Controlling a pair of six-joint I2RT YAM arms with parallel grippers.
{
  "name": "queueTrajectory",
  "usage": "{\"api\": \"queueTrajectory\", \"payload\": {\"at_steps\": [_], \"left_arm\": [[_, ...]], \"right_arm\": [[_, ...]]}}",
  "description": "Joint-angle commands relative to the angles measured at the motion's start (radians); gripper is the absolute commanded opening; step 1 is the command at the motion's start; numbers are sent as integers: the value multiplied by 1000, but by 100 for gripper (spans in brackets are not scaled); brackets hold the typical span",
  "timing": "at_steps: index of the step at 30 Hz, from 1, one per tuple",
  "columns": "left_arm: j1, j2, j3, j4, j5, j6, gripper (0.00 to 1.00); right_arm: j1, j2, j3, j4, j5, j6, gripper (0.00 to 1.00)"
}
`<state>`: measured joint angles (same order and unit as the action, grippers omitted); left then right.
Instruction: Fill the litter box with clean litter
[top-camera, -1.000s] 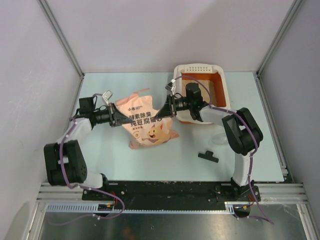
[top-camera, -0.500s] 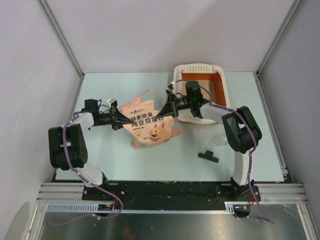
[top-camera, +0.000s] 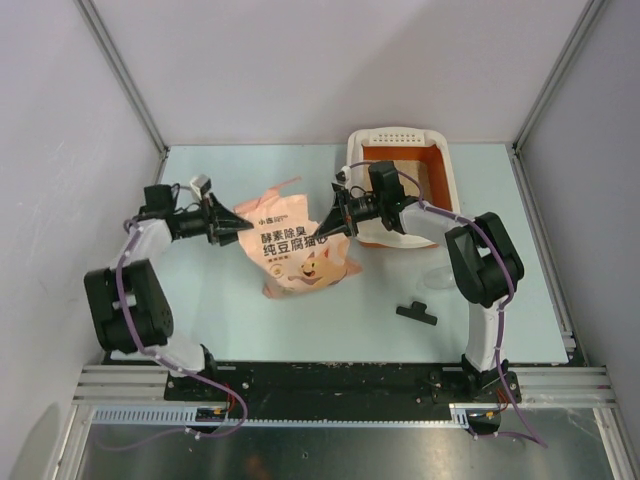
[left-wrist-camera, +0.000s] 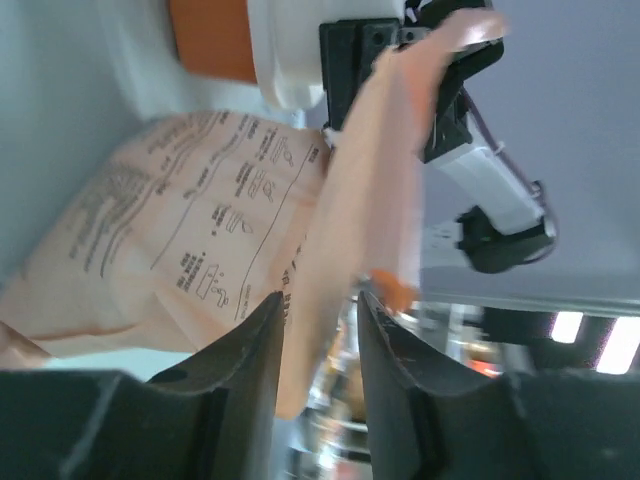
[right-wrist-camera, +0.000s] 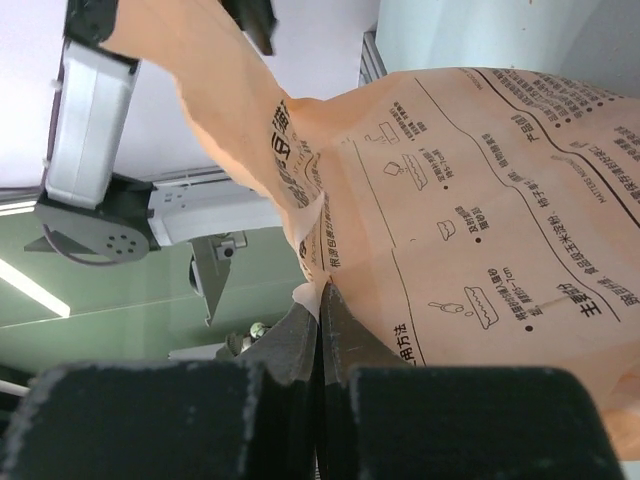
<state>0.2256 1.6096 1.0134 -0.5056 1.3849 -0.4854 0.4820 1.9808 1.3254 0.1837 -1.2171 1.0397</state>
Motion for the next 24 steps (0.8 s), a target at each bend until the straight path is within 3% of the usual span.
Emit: {"api": "queueTrajectory", "payload": {"at_steps": [1,7,11,13,18,24], "left_arm": [[27,-224,30,-36,-95,365,45],[29,-414,28,-122,-466,738,50],[-38,-574,30,-97,-517,967,57],[-145,-631,40,-96,-540,1076,64],[-380,-587,33,-97,-596,1246,72],[-456,-438,54,-97,-593,1370,74]], "right_arm": [[-19,-8,20,-85,-78,22,0],[-25,-7,20,-108,-75,5,0],[-19,0,20,-95,-74,10,0],[-16,3,20,-87,-75,20,0],[-10,7,23,-40,-82,37,0],[-11,0,28,-53,-90,20,0]]}}
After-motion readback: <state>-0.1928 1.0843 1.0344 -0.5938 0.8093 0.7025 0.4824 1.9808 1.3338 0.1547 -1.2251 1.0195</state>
